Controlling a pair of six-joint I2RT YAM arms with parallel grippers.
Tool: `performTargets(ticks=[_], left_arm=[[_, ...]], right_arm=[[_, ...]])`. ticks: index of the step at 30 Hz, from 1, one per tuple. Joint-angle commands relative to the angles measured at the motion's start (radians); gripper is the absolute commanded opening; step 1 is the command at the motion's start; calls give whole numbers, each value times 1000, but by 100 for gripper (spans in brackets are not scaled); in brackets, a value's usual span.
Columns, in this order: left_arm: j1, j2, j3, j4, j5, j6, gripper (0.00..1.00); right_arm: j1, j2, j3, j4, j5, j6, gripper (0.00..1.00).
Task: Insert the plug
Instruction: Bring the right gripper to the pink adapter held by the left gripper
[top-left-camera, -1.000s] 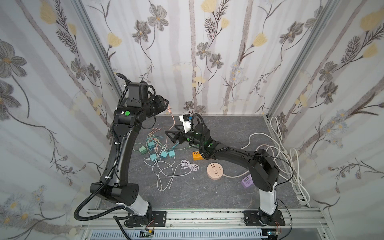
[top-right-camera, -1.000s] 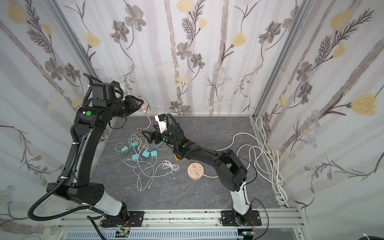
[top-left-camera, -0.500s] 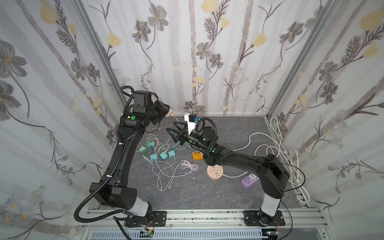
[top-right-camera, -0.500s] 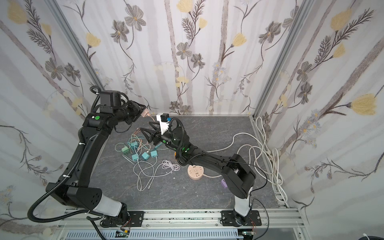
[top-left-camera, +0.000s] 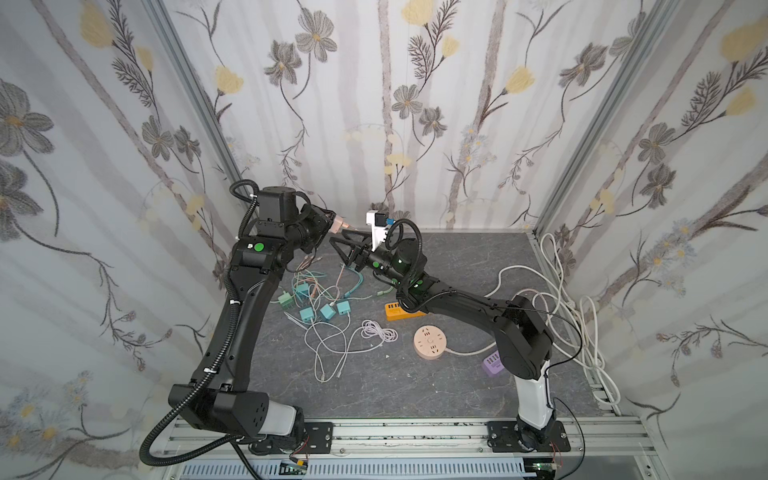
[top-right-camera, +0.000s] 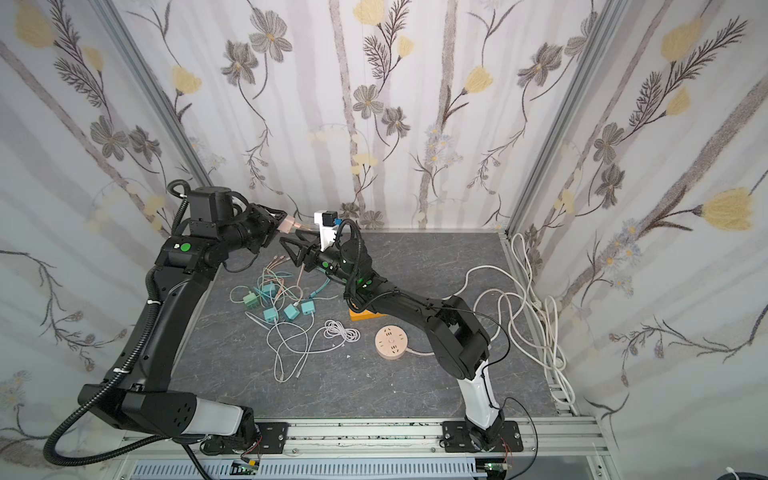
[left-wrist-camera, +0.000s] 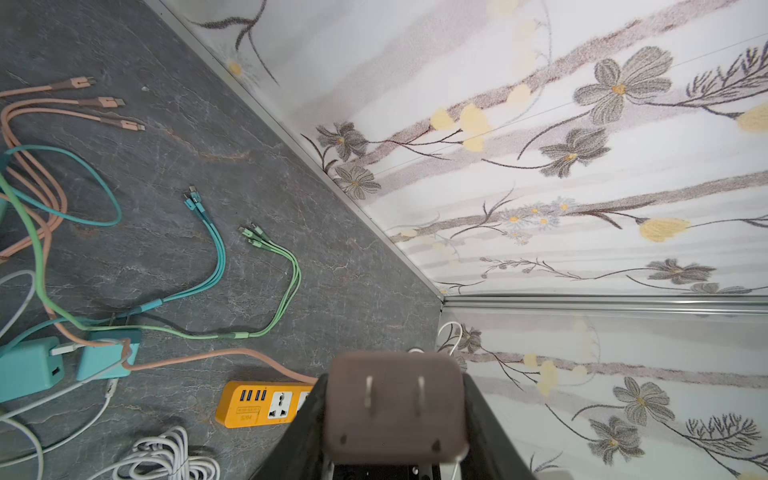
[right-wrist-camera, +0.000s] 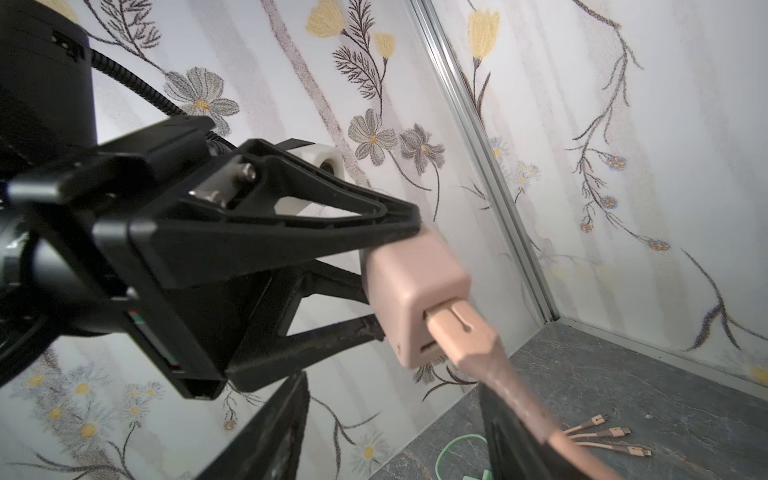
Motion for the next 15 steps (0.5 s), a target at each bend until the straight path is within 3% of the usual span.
performTargets(ticks=[1, 15], left_arm=[[1, -12, -12, 17, 44, -17, 0], [28, -1, -32, 13, 208, -7, 0]], right_arm=[[-7, 13, 17, 3, -21, -11, 67], [-35, 52, 114, 25, -185, -17, 65]])
